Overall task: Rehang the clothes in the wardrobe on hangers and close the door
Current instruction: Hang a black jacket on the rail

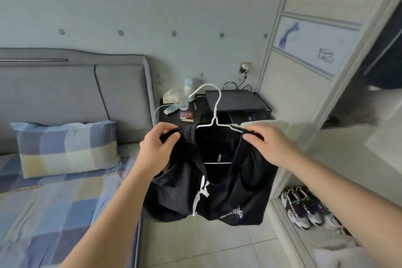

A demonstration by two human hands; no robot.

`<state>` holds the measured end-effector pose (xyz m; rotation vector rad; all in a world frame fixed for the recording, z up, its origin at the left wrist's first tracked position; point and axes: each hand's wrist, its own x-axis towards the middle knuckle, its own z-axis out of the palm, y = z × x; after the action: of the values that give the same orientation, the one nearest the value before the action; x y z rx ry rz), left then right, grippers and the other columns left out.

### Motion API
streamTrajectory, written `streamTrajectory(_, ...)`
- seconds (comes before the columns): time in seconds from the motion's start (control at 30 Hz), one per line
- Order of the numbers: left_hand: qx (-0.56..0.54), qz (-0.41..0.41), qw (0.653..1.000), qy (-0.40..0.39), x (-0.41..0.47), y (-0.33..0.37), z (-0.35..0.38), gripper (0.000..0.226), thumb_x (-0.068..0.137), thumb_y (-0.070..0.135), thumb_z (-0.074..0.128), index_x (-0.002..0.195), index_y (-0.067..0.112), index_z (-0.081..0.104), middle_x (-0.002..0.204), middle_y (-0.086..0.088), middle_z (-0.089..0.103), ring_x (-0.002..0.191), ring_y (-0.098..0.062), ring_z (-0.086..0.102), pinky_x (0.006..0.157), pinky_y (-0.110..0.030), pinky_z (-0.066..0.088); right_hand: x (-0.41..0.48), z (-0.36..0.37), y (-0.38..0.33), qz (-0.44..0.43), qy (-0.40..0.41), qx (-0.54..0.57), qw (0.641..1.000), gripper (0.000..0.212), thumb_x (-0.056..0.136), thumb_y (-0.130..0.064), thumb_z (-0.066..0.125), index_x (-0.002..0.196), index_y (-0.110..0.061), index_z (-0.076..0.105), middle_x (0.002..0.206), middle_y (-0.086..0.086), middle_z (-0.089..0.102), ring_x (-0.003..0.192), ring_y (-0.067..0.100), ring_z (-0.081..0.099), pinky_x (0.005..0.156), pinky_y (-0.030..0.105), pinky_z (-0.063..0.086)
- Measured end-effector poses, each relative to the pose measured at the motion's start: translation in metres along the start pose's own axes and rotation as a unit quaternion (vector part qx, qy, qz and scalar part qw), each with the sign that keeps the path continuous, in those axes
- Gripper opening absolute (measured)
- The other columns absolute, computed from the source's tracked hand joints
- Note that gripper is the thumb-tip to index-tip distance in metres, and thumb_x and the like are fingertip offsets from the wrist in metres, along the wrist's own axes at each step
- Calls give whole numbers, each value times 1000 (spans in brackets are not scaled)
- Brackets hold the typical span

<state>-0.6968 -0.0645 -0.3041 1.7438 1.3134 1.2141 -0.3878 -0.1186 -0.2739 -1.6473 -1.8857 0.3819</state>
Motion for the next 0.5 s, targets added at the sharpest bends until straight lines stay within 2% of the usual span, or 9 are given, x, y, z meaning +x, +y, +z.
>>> streamTrajectory(0.07, -22, 22, 999, -24, 17, 32, 44, 17, 91, 40, 64, 94, 56, 60, 93, 22, 67, 99, -15, 63, 100, -48, 47, -5, -46, 22, 2, 21, -14, 1000, 18, 96, -33, 59, 109, -27, 70, 99, -17, 66, 92, -1, 58, 82, 21, 43)
streamTrajectory(0.13, -38, 45, 997, -48, 34, 65, 86, 16, 92, 42, 63, 96, 57, 60, 96, 21, 67, 101, -16, 62, 99, -43, 48, -10, -90, 42, 6, 48, -29, 998, 10, 96, -34, 60, 99, -34, 69, 90, -21, 64, 87, -2, 58, 75, 17, 40)
streamTrajectory(0.23, -50, 87, 992, -74, 58, 113, 143, 22, 94, 39, 63, 92, 61, 58, 94, 24, 66, 101, -12, 62, 93, -33, 48, -18, -151, 67, 9, 90, -36, 995, 14, 96, -39, 58, 84, -44, 63, 86, -19, 63, 81, 3, 59, 70, 15, 40)
streamTrajectory(0.3, -57, 108, 988, -98, 75, 143, 176, 20, 94, 38, 63, 94, 57, 60, 96, 21, 67, 98, -11, 64, 94, -36, 49, -24, -190, 81, 16, 119, -33, 992, 15, 95, -42, 57, 83, -38, 66, 83, -13, 64, 78, 7, 59, 71, 22, 45)
streamTrajectory(0.37, -61, 129, 982, -120, 93, 173, 206, 20, 95, 37, 63, 93, 56, 60, 96, 18, 68, 94, -9, 64, 91, -35, 50, -29, -225, 93, 19, 147, -30, 989, 14, 94, -41, 58, 85, -37, 68, 81, -11, 65, 77, 7, 60, 70, 20, 44)
streamTrajectory(0.5, -80, 181, 966, -169, 130, 227, 259, 26, 95, 28, 64, 89, 53, 62, 89, 21, 69, 83, 0, 64, 74, -14, 46, -33, -286, 112, 35, 205, -46, 977, 17, 94, -34, 61, 80, -41, 67, 80, -11, 64, 76, 7, 60, 68, 13, 41)
